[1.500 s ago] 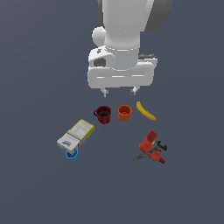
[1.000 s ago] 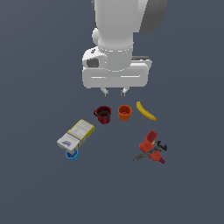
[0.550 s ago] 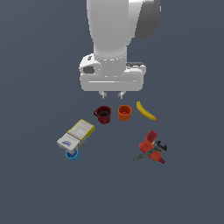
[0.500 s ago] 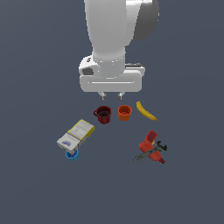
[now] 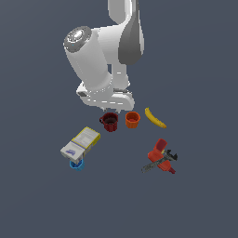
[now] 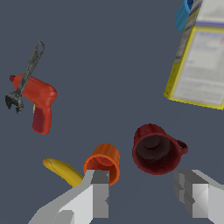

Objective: Pick up a designated object from a clutter of objects.

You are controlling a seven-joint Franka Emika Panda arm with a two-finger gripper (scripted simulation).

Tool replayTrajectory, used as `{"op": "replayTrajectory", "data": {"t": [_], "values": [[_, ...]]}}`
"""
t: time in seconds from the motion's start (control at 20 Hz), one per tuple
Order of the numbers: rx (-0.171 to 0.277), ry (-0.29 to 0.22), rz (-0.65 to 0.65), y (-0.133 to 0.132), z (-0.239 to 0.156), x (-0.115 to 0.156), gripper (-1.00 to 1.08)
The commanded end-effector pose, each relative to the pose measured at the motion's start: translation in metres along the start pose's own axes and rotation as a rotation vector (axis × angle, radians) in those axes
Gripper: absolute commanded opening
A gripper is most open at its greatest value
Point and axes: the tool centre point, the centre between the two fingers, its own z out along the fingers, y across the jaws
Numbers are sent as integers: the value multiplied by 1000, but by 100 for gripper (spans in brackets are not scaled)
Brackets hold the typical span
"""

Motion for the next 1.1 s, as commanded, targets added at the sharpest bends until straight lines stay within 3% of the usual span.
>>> {"op": "replayTrajectory", "data": {"t": [0.0, 0.55, 1.05], "values": [[48, -51, 101, 17, 23, -5, 28], [242, -252, 549, 81, 108, -38, 28], [324, -335, 760, 105, 141, -57, 28]]}}
